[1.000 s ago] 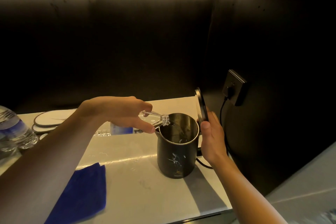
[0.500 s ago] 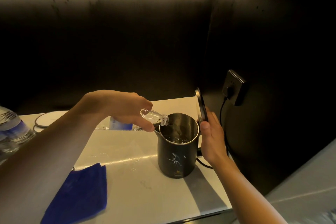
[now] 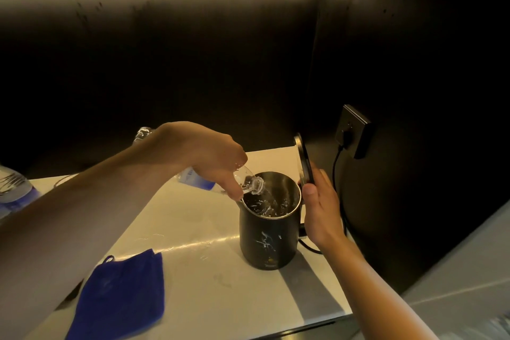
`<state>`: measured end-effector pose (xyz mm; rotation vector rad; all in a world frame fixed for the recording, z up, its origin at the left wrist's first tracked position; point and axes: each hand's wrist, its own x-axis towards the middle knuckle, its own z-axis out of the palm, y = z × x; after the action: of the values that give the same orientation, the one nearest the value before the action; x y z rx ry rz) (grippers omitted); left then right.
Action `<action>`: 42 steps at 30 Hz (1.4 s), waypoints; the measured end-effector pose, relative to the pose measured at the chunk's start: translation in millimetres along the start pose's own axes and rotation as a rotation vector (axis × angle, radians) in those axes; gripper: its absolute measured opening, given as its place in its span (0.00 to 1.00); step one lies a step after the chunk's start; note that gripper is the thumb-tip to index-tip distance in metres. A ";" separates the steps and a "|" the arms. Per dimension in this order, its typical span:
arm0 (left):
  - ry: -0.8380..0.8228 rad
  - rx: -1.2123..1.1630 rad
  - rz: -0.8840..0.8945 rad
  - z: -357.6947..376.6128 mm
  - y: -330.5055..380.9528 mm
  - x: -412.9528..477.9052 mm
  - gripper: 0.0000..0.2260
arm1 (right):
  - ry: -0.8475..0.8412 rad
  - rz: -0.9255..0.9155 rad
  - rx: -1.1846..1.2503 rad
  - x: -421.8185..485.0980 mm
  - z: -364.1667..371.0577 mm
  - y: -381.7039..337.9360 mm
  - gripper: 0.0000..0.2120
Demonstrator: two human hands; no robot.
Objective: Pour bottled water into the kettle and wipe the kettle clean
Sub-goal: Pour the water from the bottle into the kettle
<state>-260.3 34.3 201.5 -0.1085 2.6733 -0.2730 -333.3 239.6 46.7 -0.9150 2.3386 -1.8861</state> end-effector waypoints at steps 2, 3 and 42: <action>-0.001 0.044 0.012 -3.8 4.5 1.6 0.28 | -0.004 -0.004 -0.004 0.1 0.1 1.1 0.35; -0.001 0.065 0.016 -5.5 6.9 2.4 0.27 | -0.006 -0.007 -0.006 0.2 0.1 1.8 0.36; 0.954 -1.432 -0.396 236.5 -41.7 0.7 0.31 | 0.093 -0.070 -0.027 -2.8 3.4 11.8 0.25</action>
<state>-155.1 -47.7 1.8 -1.1514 3.0133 1.9294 -334.9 239.1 34.2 -0.9433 2.4209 -1.9692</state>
